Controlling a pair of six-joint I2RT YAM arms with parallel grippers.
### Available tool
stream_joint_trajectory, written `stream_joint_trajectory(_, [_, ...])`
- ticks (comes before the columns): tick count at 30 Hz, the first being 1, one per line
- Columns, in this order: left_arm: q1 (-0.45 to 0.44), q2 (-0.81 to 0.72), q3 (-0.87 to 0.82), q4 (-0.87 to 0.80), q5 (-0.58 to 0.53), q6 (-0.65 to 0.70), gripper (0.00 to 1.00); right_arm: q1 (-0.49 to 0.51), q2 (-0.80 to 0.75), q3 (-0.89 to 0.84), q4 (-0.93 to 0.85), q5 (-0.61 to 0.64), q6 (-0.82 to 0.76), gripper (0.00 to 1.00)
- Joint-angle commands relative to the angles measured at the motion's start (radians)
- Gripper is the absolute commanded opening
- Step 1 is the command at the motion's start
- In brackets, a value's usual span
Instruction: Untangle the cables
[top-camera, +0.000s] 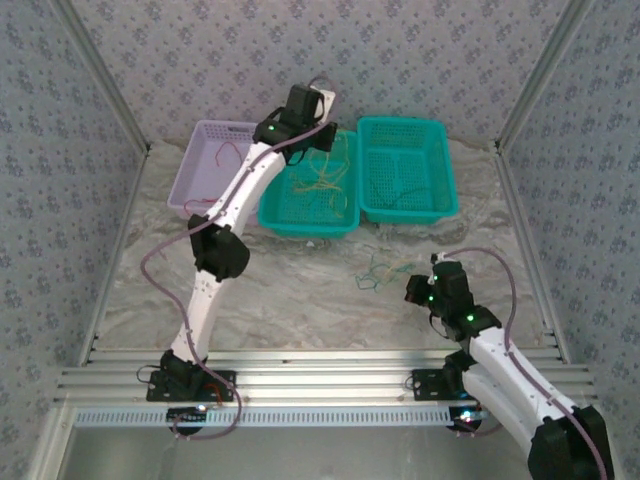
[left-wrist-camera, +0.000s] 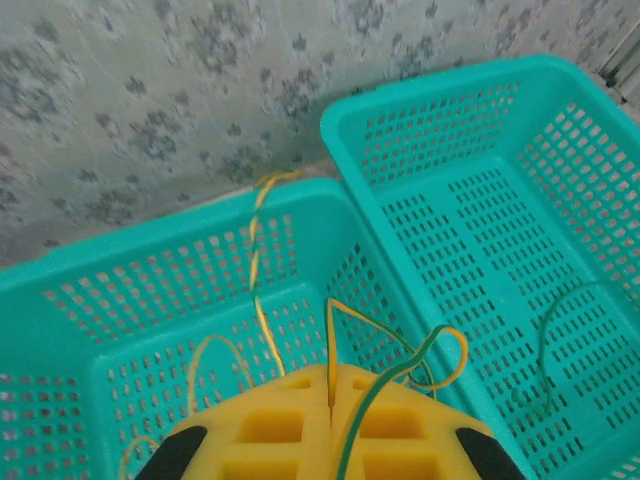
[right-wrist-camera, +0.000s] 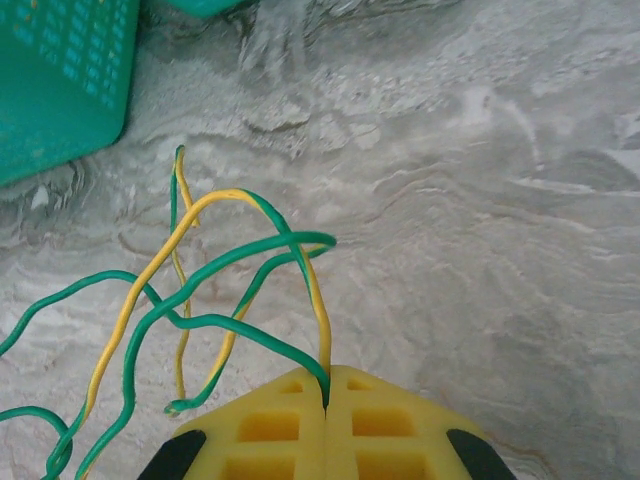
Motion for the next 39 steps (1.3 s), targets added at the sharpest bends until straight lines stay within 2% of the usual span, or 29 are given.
stream_joint_trajectory(1, [0.002,0.008,0.049,-0.026,0.003,-0.05,0.1,0.035,0.004,0.033,0.032,0.04,-0.042,0.0])
stream_joint_trajectory(4, [0.002,0.021,0.047,-0.056,0.008,-0.069,0.24,0.049,0.007,0.046,0.025,0.038,-0.044,0.0])
stream_joint_trajectory(7, [-0.005,0.014,0.031,-0.081,0.016,-0.077,0.51,0.057,-0.009,0.064,0.002,0.054,-0.046,0.0])
stream_joint_trajectory(9, [-0.012,-0.008,0.002,-0.088,0.02,-0.074,0.59,0.058,-0.023,0.076,-0.007,0.058,-0.047,0.0])
stream_joint_trajectory(11, [-0.021,-0.049,-0.051,-0.074,0.009,-0.072,0.73,0.059,-0.033,0.091,-0.021,0.062,-0.048,0.0])
stream_joint_trajectory(17, [-0.038,-0.247,-0.245,0.025,0.008,-0.079,0.99,0.06,-0.057,0.158,-0.076,0.059,-0.06,0.0])
stream_joint_trajectory(23, [-0.057,-0.503,-0.459,0.073,0.022,-0.119,1.0,0.069,-0.084,0.205,-0.068,-0.068,-0.099,0.0])
stream_joint_trajectory(28, [-0.1,-0.799,-0.848,0.209,0.117,-0.233,1.0,0.089,-0.145,0.184,-0.021,-0.192,-0.114,0.0])
stream_joint_trajectory(34, [-0.272,-1.08,-1.259,0.344,0.141,-0.321,1.0,0.123,-0.22,0.167,0.049,-0.259,-0.132,0.0])
stream_joint_trajectory(39, [-0.422,-1.153,-1.394,0.31,0.098,-0.328,1.0,0.158,-0.204,0.188,0.047,-0.223,-0.142,0.0])
